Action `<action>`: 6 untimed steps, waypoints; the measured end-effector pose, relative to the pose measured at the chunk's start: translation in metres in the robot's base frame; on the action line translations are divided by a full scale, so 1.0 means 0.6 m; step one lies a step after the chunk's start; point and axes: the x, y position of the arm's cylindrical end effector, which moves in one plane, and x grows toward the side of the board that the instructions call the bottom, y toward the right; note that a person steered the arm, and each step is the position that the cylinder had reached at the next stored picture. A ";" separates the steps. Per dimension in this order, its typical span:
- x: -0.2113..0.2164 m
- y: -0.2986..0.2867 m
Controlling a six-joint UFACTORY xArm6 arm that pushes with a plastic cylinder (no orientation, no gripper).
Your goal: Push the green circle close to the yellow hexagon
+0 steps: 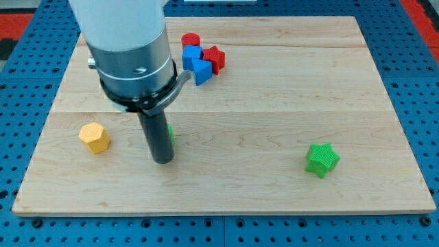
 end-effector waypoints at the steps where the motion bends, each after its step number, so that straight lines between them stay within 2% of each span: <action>1: -0.006 0.126; 3: -0.044 -0.048; 5: -0.110 -0.030; 6: -0.087 -0.119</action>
